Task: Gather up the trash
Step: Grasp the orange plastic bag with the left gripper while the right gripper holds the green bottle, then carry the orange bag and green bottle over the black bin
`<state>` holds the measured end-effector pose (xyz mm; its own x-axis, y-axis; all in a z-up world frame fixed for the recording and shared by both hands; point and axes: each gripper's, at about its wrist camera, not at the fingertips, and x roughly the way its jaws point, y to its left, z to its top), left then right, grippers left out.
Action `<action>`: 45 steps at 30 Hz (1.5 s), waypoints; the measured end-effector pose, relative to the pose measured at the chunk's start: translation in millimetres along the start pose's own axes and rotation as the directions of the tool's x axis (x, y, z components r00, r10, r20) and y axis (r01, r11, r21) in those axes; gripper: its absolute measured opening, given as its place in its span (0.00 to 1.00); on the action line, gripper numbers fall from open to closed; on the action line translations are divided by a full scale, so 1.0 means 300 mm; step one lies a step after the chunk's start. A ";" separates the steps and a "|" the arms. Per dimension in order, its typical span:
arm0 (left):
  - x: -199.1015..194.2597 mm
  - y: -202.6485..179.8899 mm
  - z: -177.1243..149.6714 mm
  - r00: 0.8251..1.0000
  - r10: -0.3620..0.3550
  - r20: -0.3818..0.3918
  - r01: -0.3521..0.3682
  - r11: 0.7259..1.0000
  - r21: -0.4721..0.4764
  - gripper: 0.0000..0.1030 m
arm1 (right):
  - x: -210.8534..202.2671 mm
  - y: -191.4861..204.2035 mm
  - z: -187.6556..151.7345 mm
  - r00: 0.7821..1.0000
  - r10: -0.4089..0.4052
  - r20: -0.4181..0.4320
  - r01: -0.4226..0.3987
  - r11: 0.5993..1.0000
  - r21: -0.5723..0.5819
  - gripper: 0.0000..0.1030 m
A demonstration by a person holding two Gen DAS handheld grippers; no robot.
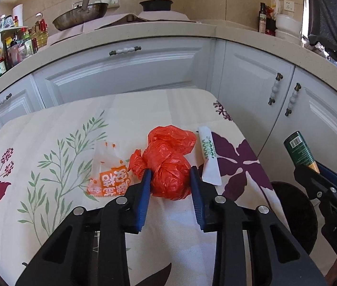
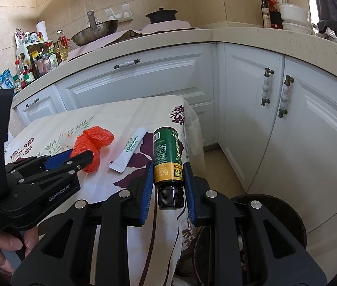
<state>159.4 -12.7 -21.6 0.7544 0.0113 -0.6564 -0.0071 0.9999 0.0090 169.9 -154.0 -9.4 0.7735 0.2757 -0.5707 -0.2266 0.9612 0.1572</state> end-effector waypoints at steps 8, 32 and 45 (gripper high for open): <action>-0.080 0.030 0.005 0.999 -0.006 0.035 0.006 1.000 -0.017 0.32 | -0.045 0.033 0.013 1.000 0.005 0.028 -0.004 1.000 -0.020 0.24; -0.328 0.010 -0.052 0.991 -0.050 0.122 0.050 0.999 0.002 0.32 | -0.236 -0.008 -0.022 0.994 -0.055 0.096 0.055 0.999 0.002 0.23; -0.382 -0.183 -0.092 0.980 -0.151 0.126 0.141 0.986 0.087 0.32 | -0.393 -0.179 -0.106 0.978 -0.171 0.116 0.162 0.984 0.080 0.23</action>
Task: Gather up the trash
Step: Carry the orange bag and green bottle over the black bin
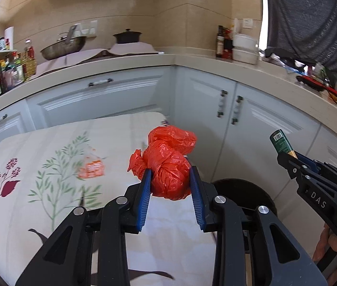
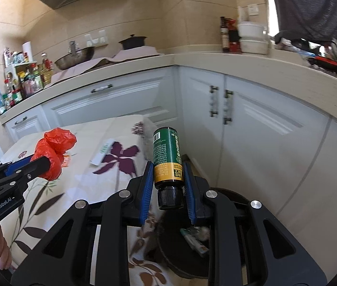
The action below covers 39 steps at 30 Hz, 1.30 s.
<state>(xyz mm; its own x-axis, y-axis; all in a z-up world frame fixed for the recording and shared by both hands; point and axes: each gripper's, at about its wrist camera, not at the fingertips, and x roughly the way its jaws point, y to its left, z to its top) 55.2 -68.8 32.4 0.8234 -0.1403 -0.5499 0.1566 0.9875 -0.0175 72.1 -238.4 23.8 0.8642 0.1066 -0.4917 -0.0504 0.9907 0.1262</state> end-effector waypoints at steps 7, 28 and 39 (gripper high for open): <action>-0.001 -0.107 -0.011 0.998 -0.056 0.005 0.056 0.997 0.053 0.32 | -0.043 -0.090 -0.033 0.998 -0.062 0.002 0.062 0.998 0.032 0.23; 0.073 -0.316 -0.037 0.992 -0.122 -0.005 0.122 0.984 0.133 0.32 | -0.065 -0.243 -0.071 0.991 -0.131 -0.004 0.131 0.987 0.098 0.23; 0.145 -0.365 -0.043 0.993 -0.118 -0.028 0.121 0.982 0.146 0.32 | -0.024 -0.272 -0.084 0.990 -0.138 -0.022 0.140 0.984 0.112 0.23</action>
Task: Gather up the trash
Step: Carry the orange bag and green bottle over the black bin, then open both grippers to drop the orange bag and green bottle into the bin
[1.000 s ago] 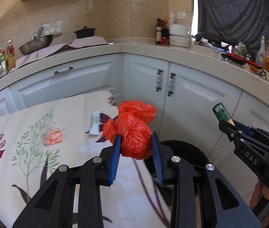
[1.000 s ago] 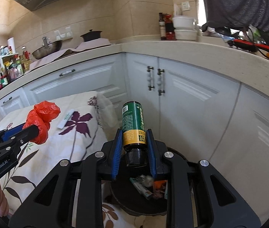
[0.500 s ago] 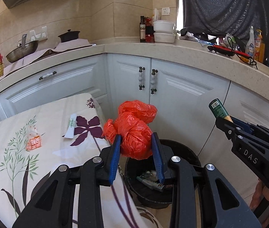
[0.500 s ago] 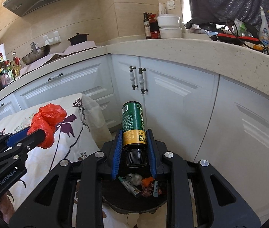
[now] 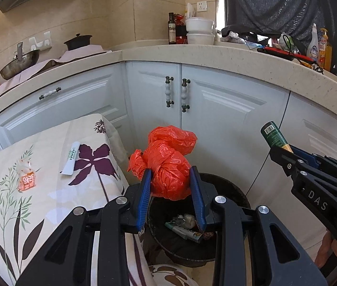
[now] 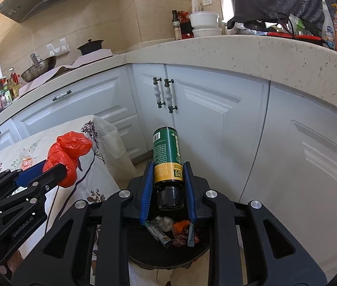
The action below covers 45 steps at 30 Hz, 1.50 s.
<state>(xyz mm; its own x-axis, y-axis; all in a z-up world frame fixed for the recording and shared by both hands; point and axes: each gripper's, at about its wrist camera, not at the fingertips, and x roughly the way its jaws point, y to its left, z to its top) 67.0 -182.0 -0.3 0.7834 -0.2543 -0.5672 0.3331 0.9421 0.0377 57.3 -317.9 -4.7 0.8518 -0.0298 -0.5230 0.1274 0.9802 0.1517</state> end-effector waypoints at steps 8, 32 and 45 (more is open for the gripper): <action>0.062 -0.022 -0.005 1.000 -0.003 -0.028 0.003 1.000 0.004 0.32 | 0.054 -0.020 -0.002 1.000 -0.006 -0.023 0.006 1.000 0.013 0.23; 0.175 -0.002 0.006 0.997 -0.004 -0.072 0.000 0.998 -0.062 0.56 | 0.156 -0.030 0.000 0.999 -0.044 -0.029 0.045 0.998 0.037 0.45; 0.092 0.130 0.028 0.997 0.065 -0.037 -0.068 0.993 -0.099 0.70 | 0.116 0.044 0.040 0.999 -0.041 0.012 0.040 0.999 0.027 0.72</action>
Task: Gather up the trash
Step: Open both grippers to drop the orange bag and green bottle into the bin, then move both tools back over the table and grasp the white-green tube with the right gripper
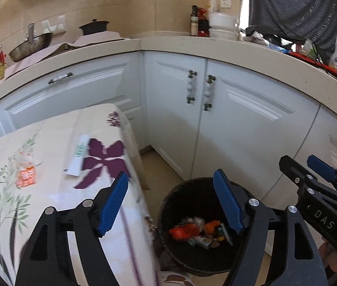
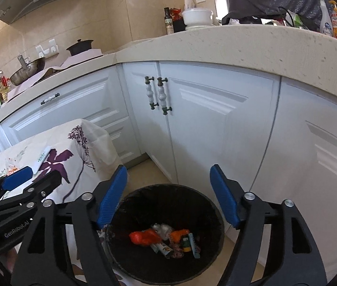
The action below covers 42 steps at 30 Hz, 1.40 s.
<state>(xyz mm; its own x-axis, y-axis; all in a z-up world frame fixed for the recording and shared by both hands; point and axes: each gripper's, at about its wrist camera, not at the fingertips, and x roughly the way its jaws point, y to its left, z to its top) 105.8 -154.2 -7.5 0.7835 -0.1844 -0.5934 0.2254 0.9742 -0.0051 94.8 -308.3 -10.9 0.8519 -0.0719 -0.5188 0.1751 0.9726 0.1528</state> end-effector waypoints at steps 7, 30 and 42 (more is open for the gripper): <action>-0.038 0.167 -0.014 0.997 0.071 -0.007 -0.072 0.997 -0.042 0.73 | 0.018 0.145 0.015 0.998 0.058 0.001 -0.058 0.997 -0.044 0.79; -0.078 0.744 -0.069 0.930 0.357 -0.082 -0.366 0.904 -0.219 0.74 | 0.170 0.694 0.063 0.953 0.288 -0.091 -0.301 0.932 -0.202 0.79; -0.015 0.775 -0.062 0.939 0.323 -0.121 -0.342 0.913 -0.221 0.74 | 0.334 0.812 0.035 0.943 0.235 -0.235 -0.287 0.933 -0.219 0.78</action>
<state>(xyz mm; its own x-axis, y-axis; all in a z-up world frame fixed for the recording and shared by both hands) 143.9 75.5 -21.1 0.7382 0.1568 -0.6561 -0.1902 0.9815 0.0206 227.9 -80.9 -16.7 0.7288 0.2122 -0.6510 -0.1891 0.9762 0.1066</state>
